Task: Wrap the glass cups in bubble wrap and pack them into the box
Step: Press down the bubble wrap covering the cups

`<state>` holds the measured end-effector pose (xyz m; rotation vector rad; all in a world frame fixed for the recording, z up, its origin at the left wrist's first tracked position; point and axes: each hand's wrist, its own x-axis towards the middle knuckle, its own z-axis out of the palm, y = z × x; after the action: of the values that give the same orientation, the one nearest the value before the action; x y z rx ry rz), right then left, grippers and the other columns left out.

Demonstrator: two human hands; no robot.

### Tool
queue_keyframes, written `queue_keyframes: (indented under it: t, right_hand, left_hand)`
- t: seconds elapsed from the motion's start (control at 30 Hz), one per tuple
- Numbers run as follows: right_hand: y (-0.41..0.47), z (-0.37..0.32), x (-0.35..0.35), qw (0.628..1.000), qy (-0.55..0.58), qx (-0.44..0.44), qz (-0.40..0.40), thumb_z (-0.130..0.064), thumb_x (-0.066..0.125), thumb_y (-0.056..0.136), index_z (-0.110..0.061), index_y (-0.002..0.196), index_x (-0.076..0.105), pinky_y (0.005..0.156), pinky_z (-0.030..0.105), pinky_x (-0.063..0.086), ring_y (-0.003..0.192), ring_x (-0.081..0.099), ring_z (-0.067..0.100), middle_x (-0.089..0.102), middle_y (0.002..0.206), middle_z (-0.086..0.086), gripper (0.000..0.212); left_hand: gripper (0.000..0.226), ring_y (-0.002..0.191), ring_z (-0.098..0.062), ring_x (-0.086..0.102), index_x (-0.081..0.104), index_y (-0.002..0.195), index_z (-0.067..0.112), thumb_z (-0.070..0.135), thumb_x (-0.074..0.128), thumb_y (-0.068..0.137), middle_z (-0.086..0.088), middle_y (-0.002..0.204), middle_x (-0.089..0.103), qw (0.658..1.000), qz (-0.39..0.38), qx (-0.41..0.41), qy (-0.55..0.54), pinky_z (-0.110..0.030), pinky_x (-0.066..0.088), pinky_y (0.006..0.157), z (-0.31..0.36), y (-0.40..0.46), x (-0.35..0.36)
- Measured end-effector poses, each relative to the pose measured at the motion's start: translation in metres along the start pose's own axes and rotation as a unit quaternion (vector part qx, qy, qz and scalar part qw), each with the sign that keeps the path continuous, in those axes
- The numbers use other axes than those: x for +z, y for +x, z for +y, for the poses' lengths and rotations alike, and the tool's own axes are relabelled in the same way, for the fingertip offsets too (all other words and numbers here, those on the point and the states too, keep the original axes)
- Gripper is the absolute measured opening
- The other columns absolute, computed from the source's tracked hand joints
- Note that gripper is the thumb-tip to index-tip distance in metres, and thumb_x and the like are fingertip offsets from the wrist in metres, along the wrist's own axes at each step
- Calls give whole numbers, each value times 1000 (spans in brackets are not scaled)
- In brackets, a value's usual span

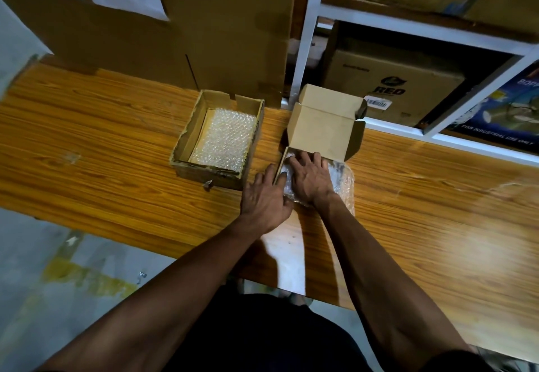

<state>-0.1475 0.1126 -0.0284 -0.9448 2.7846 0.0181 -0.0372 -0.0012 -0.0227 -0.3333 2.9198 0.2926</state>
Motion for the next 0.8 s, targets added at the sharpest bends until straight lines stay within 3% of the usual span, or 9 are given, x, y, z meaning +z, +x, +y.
queue_keyframes:
  t: [0.13, 0.3, 0.43, 0.6, 0.8]
  right_hand:
    - [3, 0, 0, 1000, 6, -3, 12, -43, 41, 102, -28, 146, 51, 102, 47, 34, 124, 40, 37, 46, 144, 10, 47]
    - [11, -2, 6, 1000, -15, 7, 1, -48, 41, 104, -32, 140, 58, 99, 47, 35, 121, 40, 35, 47, 143, 7, 43]
    - [9, 1, 9, 1000, -12, 11, 10, -50, 41, 103, -31, 142, 55, 98, 47, 35, 120, 40, 35, 49, 142, 7, 46]
    - [9, -2, 5, 999, -18, 23, 16, -38, 44, 100, -20, 147, 48, 98, 46, 36, 121, 42, 34, 50, 143, 8, 50]
    - [18, -5, 2, 999, -42, 19, -12, -40, 46, 101, -21, 144, 53, 99, 45, 36, 125, 40, 35, 44, 148, 7, 48]
  left_hand:
    - [83, 156, -37, 21, 20, 165, 27, 68, 41, 96, -7, 176, 7, 998, -58, -8, 1, -60, 27, 119, 2, 10, 1]
    - [93, 154, -36, 22, 22, 163, 23, 61, 64, 89, -6, 174, 10, 994, -91, -34, -58, -57, 31, 117, 11, 15, 0]
    - [101, 154, -36, 21, 23, 163, 25, 60, 73, 83, -5, 176, 0, 989, -124, -39, -65, -56, 31, 118, 12, 21, -2]
    - [82, 148, -34, 32, 37, 155, 19, 51, 68, 86, -7, 171, 14, 999, -20, 31, 25, -54, 42, 111, -1, 3, 1]
    - [81, 141, -32, 37, 35, 157, 19, 45, 66, 86, -8, 164, 26, 998, -19, 44, 47, -51, 42, 106, -5, -3, 4]
